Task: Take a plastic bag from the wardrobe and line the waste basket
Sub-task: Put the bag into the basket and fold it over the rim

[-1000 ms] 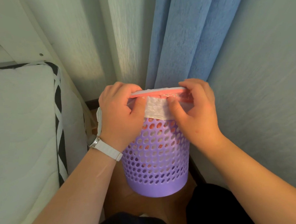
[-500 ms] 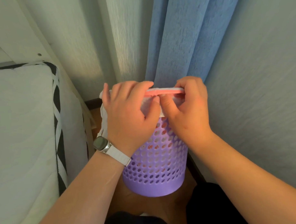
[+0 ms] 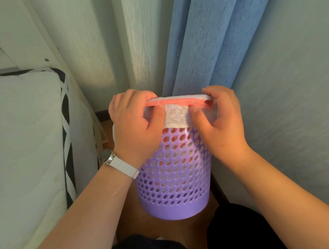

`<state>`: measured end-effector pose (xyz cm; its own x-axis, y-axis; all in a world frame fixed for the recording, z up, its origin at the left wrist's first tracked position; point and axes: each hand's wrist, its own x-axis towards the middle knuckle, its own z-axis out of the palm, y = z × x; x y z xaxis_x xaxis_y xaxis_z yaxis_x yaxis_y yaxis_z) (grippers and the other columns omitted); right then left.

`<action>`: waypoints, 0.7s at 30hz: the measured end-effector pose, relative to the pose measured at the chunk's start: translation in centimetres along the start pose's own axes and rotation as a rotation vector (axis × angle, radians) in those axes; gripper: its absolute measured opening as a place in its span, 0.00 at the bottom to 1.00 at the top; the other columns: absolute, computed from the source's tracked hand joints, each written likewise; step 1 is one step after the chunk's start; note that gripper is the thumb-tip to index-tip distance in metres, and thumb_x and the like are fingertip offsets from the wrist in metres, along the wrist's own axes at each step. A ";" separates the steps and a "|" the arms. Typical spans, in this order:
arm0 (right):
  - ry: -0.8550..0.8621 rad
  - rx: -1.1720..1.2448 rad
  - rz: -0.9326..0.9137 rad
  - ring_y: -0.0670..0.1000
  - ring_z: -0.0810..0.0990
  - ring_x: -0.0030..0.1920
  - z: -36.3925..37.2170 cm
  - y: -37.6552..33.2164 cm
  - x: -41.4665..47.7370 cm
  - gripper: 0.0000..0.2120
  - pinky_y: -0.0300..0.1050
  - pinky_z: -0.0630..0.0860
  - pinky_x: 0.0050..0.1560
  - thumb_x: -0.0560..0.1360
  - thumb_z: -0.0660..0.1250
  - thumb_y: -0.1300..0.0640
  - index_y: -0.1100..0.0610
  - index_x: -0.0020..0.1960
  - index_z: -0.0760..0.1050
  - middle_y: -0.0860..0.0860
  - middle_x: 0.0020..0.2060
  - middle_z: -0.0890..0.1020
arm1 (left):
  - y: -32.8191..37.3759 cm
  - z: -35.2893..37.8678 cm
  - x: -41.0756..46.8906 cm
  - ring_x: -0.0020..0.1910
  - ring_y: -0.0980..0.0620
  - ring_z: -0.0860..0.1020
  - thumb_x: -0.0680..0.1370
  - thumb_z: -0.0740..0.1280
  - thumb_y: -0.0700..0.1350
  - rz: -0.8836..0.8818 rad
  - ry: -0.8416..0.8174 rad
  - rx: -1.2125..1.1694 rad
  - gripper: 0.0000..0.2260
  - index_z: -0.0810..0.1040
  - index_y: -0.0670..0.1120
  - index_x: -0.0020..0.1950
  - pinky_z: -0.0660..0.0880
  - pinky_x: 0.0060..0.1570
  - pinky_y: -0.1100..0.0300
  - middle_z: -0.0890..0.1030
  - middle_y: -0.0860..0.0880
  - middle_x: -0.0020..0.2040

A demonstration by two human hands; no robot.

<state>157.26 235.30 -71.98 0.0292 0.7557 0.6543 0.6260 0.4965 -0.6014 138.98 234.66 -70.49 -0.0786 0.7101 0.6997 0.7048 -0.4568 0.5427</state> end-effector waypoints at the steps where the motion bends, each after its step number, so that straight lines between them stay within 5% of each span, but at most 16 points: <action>1: 0.009 0.011 0.016 0.54 0.74 0.58 -0.1 0.2 0.0 0.19 0.53 0.71 0.62 0.76 0.66 0.48 0.60 0.60 0.74 0.48 0.55 0.73 | 0.0 0.0 0.0 0.45 0.48 0.72 0.77 0.64 0.47 -0.003 -0.007 -0.015 0.07 0.77 0.45 0.45 0.70 0.50 0.43 0.74 0.54 0.42; 8: 0.077 0.049 0.088 0.53 0.74 0.51 0.2 -0.1 1.0 0.15 0.49 0.72 0.54 0.73 0.67 0.48 0.59 0.51 0.74 0.47 0.48 0.72 | 0.5 0.0 -0.1 0.47 0.55 0.72 0.77 0.64 0.46 -0.021 -0.032 -0.136 0.07 0.78 0.44 0.49 0.71 0.51 0.40 0.75 0.56 0.45; 13: 0.063 -0.018 0.041 0.56 0.73 0.47 1.6 -1.4 1.1 0.16 0.55 0.72 0.50 0.71 0.66 0.47 0.61 0.48 0.73 0.51 0.45 0.74 | 1.3 -0.1 0.0 0.54 0.49 0.75 0.75 0.65 0.53 -0.005 -0.056 0.082 0.13 0.80 0.50 0.56 0.59 0.69 0.35 0.79 0.54 0.50; 18: 0.046 -0.042 0.011 0.53 0.72 0.45 2.7 -2.6 0.9 0.16 0.59 0.72 0.50 0.72 0.67 0.46 0.59 0.47 0.73 0.51 0.43 0.75 | 0.4 -0.3 0.4 0.45 0.46 0.75 0.76 0.65 0.47 0.044 -0.026 0.061 0.06 0.80 0.47 0.46 0.71 0.51 0.42 0.78 0.53 0.42; 21: -0.011 -0.006 -0.008 0.51 0.74 0.49 2.4 -2.2 0.8 0.16 0.61 0.72 0.54 0.73 0.68 0.46 0.58 0.51 0.74 0.49 0.47 0.76 | -0.1 -0.3 0.3 0.44 0.46 0.74 0.76 0.64 0.47 0.020 -0.028 0.045 0.05 0.78 0.47 0.45 0.71 0.49 0.42 0.77 0.52 0.41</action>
<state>154.06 235.87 -71.19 0.0161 0.7565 0.6538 0.6306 0.4998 -0.5937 138.70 234.77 -70.20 -0.0449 0.7157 0.6970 0.7372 -0.4471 0.5066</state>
